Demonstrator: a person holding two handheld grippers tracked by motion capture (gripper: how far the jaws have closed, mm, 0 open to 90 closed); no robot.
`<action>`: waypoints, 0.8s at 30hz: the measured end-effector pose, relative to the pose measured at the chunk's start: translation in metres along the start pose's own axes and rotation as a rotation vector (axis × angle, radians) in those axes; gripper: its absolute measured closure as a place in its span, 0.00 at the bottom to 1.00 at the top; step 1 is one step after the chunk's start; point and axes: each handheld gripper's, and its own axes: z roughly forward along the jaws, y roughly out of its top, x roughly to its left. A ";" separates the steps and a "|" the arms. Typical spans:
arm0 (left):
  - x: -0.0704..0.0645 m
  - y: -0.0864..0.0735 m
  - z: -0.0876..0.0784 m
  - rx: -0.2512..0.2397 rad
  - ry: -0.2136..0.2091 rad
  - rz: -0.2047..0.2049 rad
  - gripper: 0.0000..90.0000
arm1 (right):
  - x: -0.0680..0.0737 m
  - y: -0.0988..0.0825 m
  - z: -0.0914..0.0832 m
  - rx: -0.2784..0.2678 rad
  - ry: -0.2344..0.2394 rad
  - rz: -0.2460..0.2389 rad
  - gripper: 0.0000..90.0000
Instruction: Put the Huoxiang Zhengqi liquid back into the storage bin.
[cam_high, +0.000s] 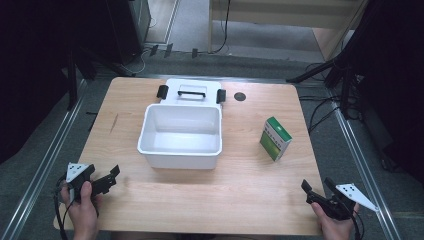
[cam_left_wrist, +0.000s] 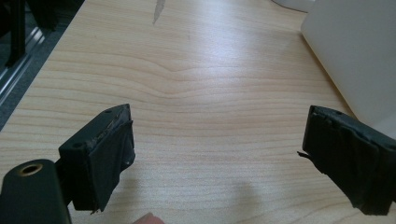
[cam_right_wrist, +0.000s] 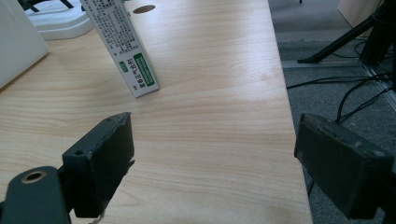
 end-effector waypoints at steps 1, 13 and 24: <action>0.000 0.000 0.000 0.000 0.001 0.002 0.11 | 0.000 0.000 0.000 0.001 0.001 -0.006 0.13; -0.001 -0.001 -0.001 -0.002 0.003 0.009 0.11 | 0.013 0.006 0.009 0.109 -0.005 -0.107 0.17; 0.000 0.000 -0.001 0.000 0.000 0.013 0.11 | 0.036 0.040 0.025 0.271 0.030 -0.264 0.17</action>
